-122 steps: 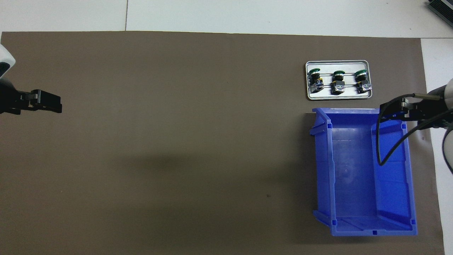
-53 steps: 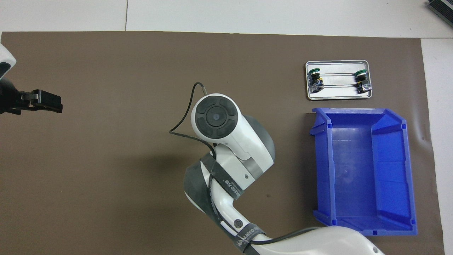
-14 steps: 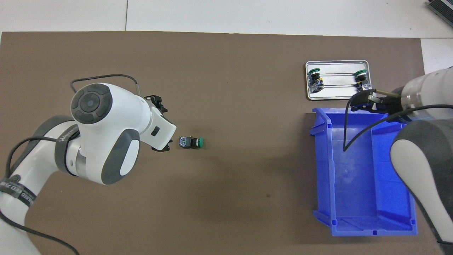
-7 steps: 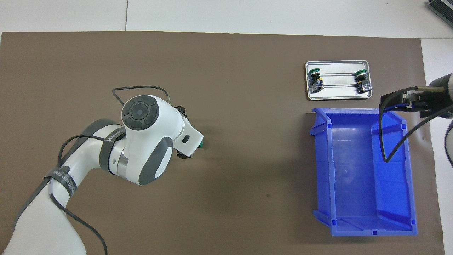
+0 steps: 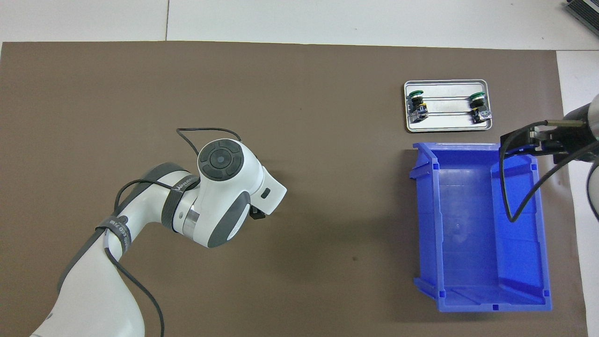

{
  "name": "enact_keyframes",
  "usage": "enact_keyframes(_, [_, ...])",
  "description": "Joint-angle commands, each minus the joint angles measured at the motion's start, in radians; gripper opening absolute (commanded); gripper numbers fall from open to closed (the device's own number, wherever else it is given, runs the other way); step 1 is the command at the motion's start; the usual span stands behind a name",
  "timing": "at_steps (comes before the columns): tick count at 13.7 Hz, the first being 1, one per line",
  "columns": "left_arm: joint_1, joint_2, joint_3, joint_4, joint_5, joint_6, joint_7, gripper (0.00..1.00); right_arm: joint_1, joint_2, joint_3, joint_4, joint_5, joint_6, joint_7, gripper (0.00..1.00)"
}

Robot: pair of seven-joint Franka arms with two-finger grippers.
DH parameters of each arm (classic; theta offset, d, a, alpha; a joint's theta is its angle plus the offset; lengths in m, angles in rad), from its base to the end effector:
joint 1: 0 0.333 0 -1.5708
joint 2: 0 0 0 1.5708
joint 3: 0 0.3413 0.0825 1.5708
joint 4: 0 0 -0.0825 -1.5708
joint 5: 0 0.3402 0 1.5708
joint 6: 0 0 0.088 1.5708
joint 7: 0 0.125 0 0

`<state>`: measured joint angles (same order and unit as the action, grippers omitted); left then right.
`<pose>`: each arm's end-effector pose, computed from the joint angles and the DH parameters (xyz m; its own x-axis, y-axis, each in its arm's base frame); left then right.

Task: Place and press button with both arms

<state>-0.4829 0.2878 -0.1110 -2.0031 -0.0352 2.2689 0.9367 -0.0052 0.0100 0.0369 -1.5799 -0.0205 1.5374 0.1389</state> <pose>0.4745 -0.3183 0.3486 0.0681 -0.9971 0.0340 -0.9965 -0.0663 0.0515 0.5088 0.0134 0.6200 0.9930 -0.1077 -0.0492 -0.1064 -0.9939 0.0272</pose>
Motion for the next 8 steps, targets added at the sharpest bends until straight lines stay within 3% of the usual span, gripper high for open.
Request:
enact_keyframes(1, [-0.026, -0.016, 0.017, -0.048, 0.029, 0.052, -0.036, 1.00, -0.015, -0.041, 0.011, -0.060, 0.014, 0.032, -0.025, 1.00])
enact_keyframes(8, [-0.056, 0.005, 0.017, -0.086, 0.029, 0.152, -0.085, 1.00, -0.016, -0.056, 0.009, -0.091, 0.016, 0.060, -0.018, 1.00])
